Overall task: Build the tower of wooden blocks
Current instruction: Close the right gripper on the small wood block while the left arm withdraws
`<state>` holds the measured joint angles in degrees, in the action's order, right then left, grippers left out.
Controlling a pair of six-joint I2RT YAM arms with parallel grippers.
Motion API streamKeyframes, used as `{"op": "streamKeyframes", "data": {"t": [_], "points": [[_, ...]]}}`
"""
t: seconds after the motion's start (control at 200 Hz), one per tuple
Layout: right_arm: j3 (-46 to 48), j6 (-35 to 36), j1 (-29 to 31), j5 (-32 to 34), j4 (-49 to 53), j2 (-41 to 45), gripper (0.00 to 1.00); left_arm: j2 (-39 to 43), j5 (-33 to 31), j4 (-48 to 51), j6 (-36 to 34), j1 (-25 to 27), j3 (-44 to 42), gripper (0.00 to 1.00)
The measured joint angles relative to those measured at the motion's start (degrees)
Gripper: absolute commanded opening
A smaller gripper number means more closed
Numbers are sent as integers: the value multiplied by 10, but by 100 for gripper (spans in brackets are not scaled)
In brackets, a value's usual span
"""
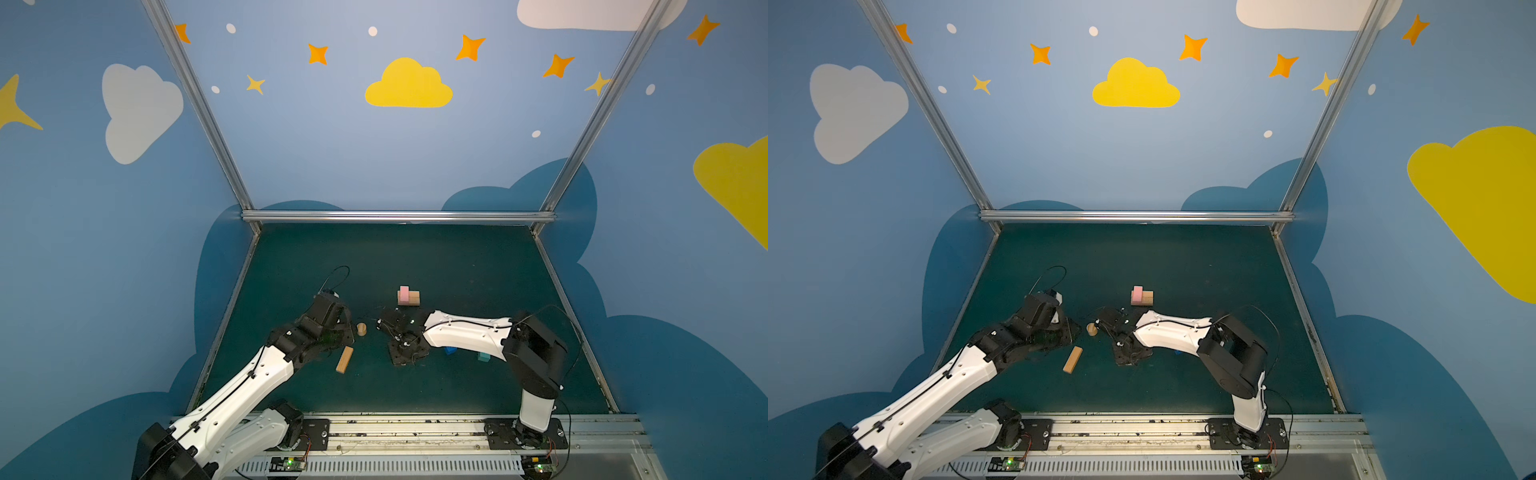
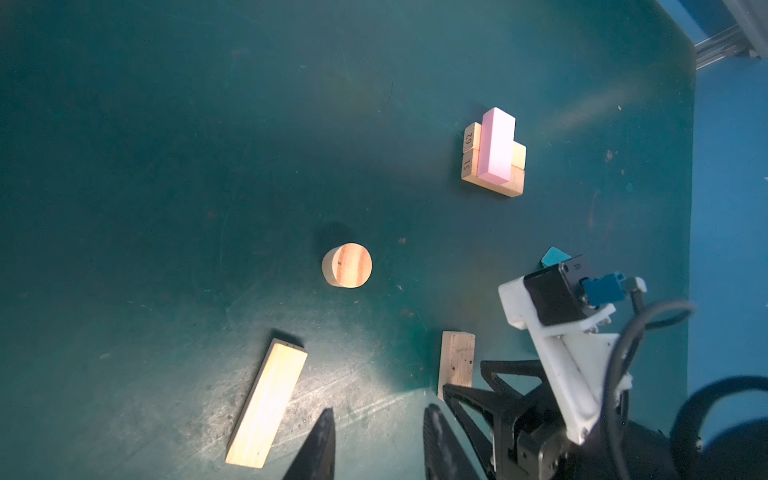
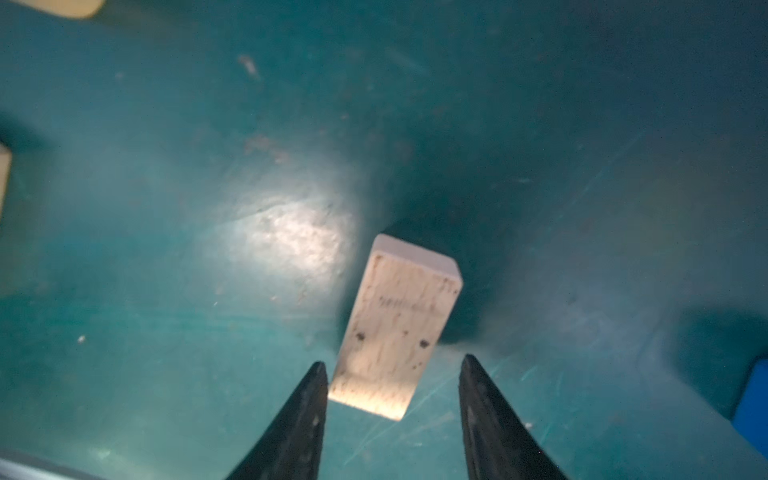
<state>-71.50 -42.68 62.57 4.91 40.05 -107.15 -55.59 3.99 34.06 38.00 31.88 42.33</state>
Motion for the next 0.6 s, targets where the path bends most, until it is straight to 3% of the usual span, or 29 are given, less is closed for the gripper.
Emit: {"op": "streamKeyframes", "data": {"t": [0.265,0.601], "points": [[5,-12,-6,0,-19,0,44,3,0,1,0,-4,-3,37],[5,-20,-6,-3,-25,0,27,3,0,1,0,-7,-3,37]]}}
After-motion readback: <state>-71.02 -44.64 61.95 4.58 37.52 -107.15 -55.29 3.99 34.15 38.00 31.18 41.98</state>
